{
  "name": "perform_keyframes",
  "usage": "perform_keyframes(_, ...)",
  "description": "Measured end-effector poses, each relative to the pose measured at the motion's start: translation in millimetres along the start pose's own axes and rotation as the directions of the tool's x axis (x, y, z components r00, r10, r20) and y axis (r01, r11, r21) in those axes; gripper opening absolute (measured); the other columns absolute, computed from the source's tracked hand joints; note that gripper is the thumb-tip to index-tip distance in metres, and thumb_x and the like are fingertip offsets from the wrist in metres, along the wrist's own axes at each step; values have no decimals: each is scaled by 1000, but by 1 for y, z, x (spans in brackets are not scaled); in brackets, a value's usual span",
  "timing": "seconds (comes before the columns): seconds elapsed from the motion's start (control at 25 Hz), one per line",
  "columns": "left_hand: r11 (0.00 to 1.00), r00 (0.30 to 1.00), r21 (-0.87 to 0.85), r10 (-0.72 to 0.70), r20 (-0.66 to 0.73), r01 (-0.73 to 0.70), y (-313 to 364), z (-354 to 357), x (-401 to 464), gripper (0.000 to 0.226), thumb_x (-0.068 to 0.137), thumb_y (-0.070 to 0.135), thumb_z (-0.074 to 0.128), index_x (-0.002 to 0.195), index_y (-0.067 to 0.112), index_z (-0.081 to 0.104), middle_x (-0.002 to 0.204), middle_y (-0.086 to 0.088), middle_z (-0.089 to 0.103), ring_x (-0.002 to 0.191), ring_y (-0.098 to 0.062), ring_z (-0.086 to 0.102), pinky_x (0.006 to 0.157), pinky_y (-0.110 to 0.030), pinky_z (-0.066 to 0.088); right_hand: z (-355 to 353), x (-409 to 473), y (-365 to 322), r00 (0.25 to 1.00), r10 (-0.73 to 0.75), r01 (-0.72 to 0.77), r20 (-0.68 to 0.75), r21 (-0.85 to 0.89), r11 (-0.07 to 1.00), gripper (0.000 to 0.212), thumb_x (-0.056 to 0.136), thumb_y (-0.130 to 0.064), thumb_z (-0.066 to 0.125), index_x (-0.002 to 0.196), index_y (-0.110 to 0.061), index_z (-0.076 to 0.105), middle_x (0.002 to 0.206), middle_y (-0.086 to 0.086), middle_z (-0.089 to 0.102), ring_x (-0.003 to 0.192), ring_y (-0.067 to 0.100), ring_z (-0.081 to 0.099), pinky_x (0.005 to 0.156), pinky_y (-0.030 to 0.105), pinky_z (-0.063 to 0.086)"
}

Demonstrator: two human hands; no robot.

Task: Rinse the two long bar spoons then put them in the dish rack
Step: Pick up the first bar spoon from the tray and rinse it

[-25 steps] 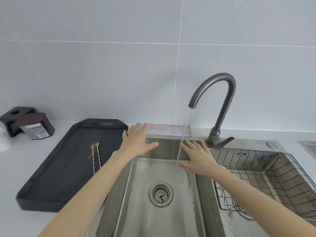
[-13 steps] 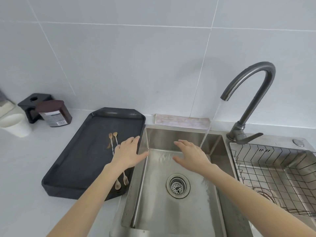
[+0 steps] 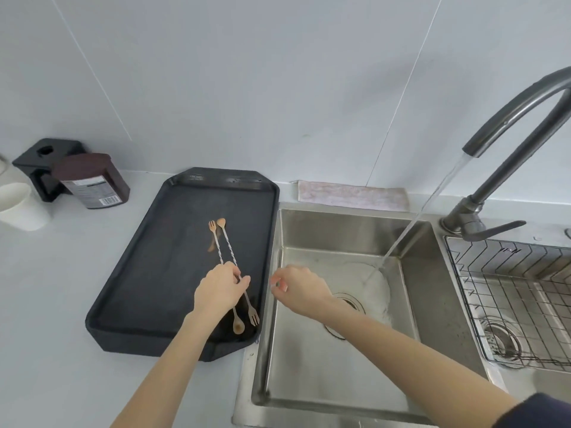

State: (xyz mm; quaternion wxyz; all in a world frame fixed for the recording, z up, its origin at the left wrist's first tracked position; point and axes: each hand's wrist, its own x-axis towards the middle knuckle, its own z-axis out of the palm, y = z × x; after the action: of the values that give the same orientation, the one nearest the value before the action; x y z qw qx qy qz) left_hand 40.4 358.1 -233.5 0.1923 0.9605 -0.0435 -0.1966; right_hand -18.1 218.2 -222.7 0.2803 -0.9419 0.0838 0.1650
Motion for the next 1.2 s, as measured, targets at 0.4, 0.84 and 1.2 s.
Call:
perform_keyframes(0.4, 987, 994, -129, -87, 61, 95, -16, 20, 6, 27, 90, 33, 51, 88, 13, 69, 88, -6, 66, 83, -23, 56, 70, -28, 42, 41, 21, -28, 995, 61, -59, 85, -25, 998, 26, 88, -30, 51, 100, -13, 67, 104, 9, 68, 98, 30, 62, 68, 28, 40)
perform_keyframes(0.84, 911, 998, -408, -39, 52, 57, 4, 19, -1, 16, 86, 32, 56, 82, 21, 67, 81, 3, 65, 74, -14, 56, 70, -25, 44, 27, 9, -9, 989, 149, -147, 11, 239, 960, 9, 85, -30, 56, 87, -22, 61, 105, 3, 69, 100, 25, 61, 72, 27, 40)
perform_keyframes(1.2, 685, 995, -727, 100, 28, -48, 75, 35, -35, 14, 88, 20, 56, 94, 11, 66, 83, 0, 63, 72, -7, 61, 65, -17, 48, -1, -46, 44, 973, 215, -165, -88, 386, 908, 17, 85, -32, 57, 96, -19, 61, 96, -1, 73, 84, 20, 57, 69, 28, 42)
